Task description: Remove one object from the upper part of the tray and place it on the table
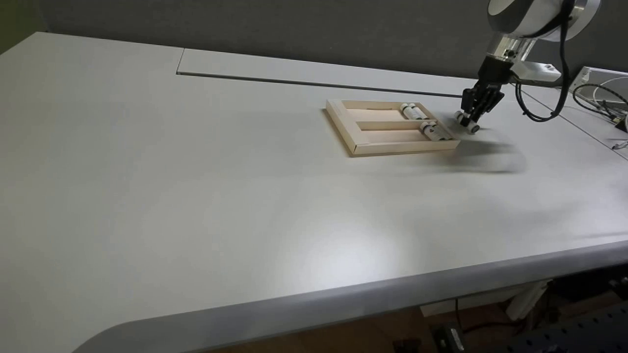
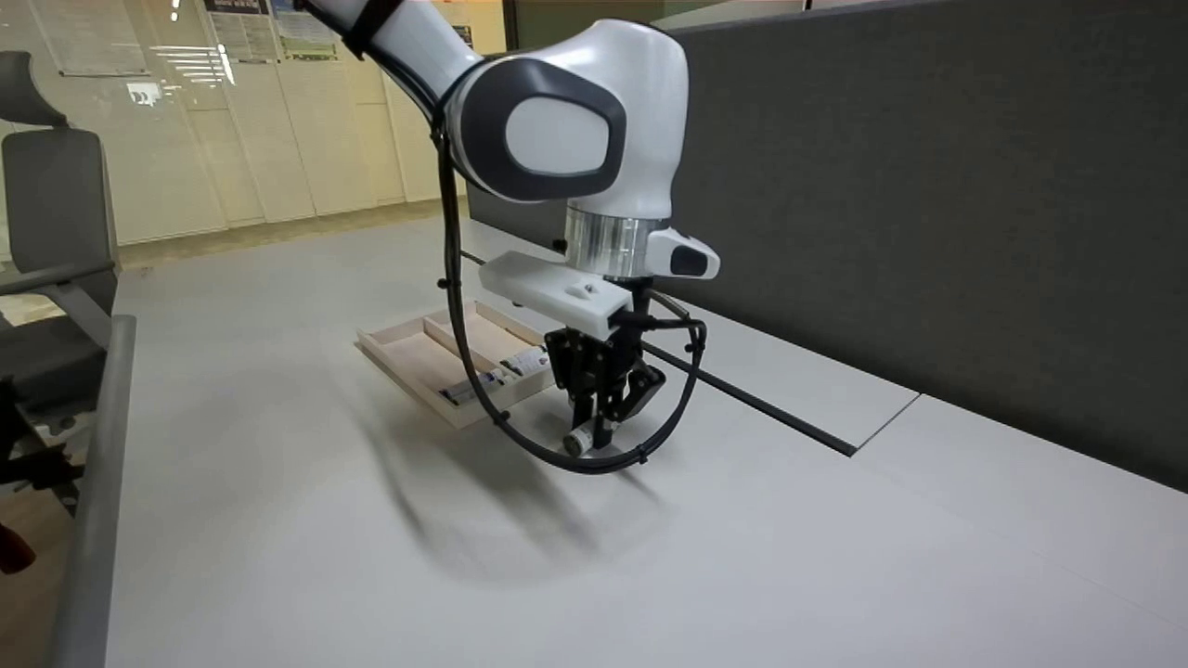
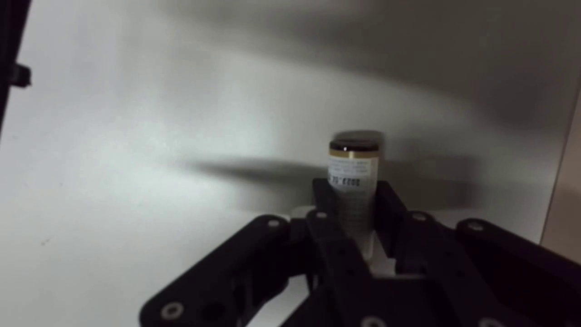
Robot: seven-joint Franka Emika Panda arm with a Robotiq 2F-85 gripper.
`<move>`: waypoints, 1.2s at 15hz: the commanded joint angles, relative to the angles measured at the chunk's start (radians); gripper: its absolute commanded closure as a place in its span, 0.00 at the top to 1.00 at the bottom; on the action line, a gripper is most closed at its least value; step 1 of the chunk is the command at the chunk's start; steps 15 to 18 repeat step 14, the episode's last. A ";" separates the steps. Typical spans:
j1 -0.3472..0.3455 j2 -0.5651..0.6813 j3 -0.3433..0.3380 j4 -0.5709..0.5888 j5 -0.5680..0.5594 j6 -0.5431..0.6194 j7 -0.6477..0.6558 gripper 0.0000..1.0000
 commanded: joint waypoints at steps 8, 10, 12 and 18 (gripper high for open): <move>0.000 -0.129 0.029 0.025 0.009 -0.169 0.039 0.98; -0.001 -0.179 0.033 0.013 0.015 -0.221 0.031 1.00; 0.003 -0.144 0.029 0.041 0.003 -0.197 0.015 1.00; 0.005 -0.179 0.027 0.033 0.005 -0.216 0.020 1.00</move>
